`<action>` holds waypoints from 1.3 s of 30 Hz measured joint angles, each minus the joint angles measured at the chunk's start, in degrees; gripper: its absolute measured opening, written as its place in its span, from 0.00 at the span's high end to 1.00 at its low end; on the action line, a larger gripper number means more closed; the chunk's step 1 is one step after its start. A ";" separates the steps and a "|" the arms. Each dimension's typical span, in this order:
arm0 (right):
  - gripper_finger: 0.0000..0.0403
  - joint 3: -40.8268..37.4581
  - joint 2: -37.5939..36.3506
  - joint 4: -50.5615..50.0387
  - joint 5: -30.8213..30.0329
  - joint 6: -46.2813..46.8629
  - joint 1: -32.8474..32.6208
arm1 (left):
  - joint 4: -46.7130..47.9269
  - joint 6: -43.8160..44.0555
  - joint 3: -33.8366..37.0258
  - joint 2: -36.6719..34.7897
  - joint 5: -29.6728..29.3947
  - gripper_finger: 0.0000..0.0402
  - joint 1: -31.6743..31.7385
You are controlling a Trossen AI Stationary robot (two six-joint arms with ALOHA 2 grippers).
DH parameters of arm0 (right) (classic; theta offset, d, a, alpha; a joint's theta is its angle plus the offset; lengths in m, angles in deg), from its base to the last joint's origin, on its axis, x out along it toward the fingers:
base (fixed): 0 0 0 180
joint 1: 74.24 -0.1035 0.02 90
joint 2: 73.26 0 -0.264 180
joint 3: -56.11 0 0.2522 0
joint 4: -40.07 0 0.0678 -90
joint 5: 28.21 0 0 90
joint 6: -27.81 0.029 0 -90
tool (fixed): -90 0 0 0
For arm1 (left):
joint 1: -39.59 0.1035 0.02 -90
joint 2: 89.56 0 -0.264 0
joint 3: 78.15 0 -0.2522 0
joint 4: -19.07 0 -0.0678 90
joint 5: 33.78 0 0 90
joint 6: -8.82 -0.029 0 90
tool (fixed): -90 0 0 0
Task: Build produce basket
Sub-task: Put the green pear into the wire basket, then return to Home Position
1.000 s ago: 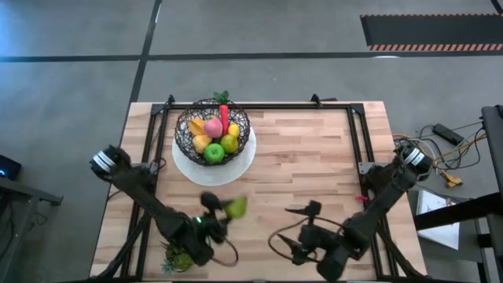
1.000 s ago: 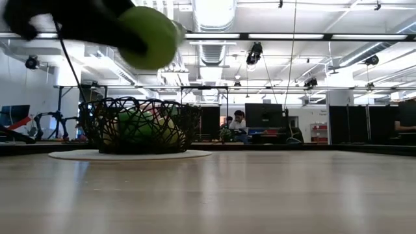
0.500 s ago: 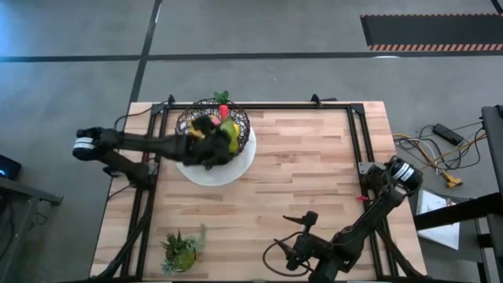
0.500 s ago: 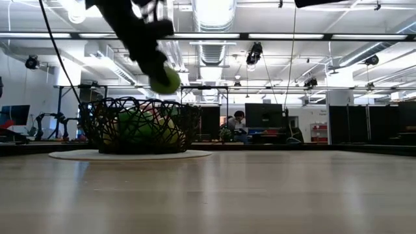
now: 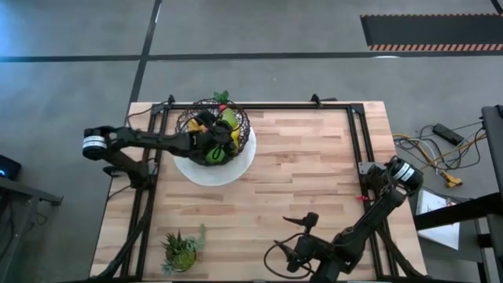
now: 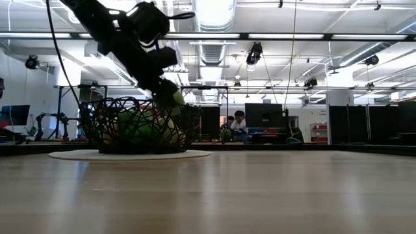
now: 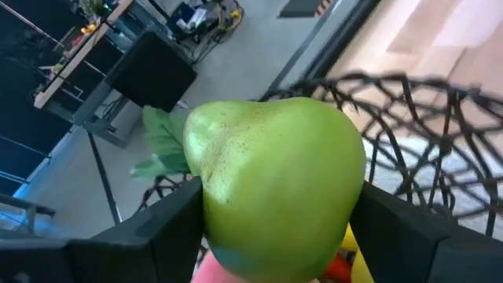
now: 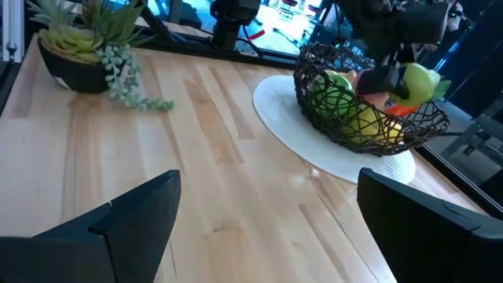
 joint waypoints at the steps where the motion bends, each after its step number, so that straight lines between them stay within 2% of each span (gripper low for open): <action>1: 0.09 0.00 0.00 0.00 0.01 0.00 0.00 | 0.34 0.04 -0.01 0.57 -0.01 0.34 0.00; 5: 0.09 0.00 -0.02 0.01 0.01 0.03 0.00 | 0.81 0.10 -0.81 2.93 0.07 0.34 0.00; 9: 0.09 0.00 -0.04 0.00 0.02 0.14 0.00 | 0.93 0.10 -1.58 4.64 4.34 0.32 0.04; 16: 0.09 0.00 -0.04 0.00 0.04 0.12 0.00 | 3.20 0.14 -1.82 4.61 8.58 0.16 0.25; 19: 0.09 0.00 -0.04 -0.04 0.04 0.10 0.00 | 5.69 0.04 -1.82 2.19 9.94 0.11 0.26; 24: 0.09 0.02 -0.04 -0.41 0.04 0.10 0.02 | 10.83 0.08 -1.82 -4.71 16.19 0.09 0.13; 28: 0.09 0.01 -0.05 -0.69 0.04 0.09 0.02 | 15.25 2.20 -1.82 -11.90 16.63 0.09 -1.76; 33: 0.09 0.00 -0.04 -0.50 0.18 0.45 0.17 | 19.16 9.00 -0.43 -22.16 16.55 0.09 -9.71; 36: 0.09 0.49 -0.02 0.02 1.93 5.21 0.38 | 19.05 13.99 1.79 -27.16 16.26 0.09 -17.94; 39: 0.09 0.76 -0.40 -1.49 4.62 7.50 0.43 | 18.62 19.88 4.51 -30.57 12.74 0.09 -27.72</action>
